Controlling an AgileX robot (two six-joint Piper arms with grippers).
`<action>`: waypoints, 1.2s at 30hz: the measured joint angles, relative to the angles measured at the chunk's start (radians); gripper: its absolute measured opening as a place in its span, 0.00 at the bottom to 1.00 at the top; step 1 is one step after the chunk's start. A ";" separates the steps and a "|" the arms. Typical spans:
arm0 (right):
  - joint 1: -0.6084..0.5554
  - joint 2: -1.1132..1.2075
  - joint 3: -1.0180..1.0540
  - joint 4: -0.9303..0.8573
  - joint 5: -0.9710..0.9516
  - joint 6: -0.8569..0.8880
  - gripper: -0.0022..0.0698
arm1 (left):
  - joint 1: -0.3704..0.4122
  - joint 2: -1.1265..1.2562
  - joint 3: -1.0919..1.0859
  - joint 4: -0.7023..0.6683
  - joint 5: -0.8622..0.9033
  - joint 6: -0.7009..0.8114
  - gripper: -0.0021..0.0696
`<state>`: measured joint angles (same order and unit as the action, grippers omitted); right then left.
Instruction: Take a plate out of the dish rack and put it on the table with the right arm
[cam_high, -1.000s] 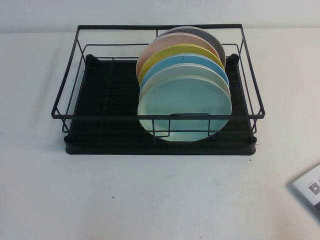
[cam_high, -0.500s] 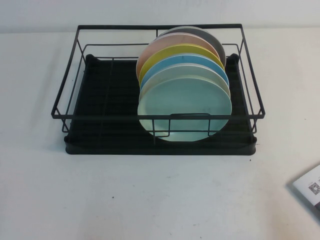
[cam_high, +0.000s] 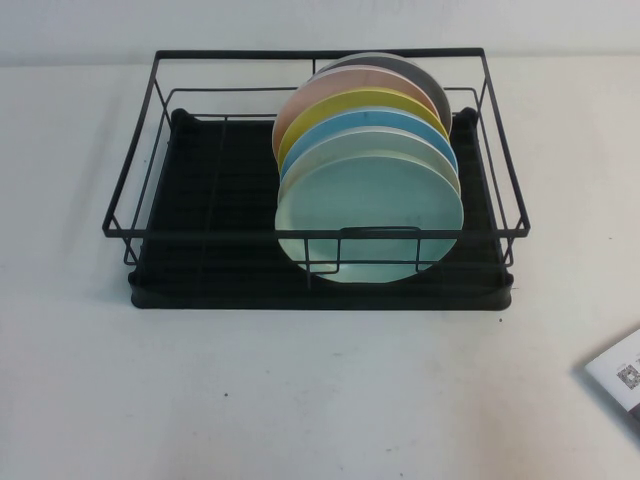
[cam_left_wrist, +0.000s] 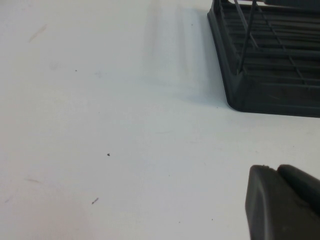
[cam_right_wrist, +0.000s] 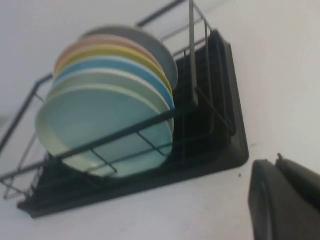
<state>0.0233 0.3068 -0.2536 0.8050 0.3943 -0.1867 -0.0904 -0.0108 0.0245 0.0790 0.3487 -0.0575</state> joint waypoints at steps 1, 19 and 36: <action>0.000 0.055 -0.041 -0.022 0.033 -0.025 0.00 | 0.000 0.000 0.000 0.000 0.000 0.000 0.02; 0.071 0.986 -0.776 0.028 0.290 -0.584 0.00 | 0.000 0.000 0.000 0.000 0.000 0.000 0.02; 0.321 1.346 -1.229 -0.077 0.509 -0.904 0.25 | 0.000 0.000 0.000 0.000 0.000 0.000 0.02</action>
<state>0.3440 1.6528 -1.4822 0.7281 0.9033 -1.0906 -0.0904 -0.0108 0.0245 0.0790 0.3487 -0.0575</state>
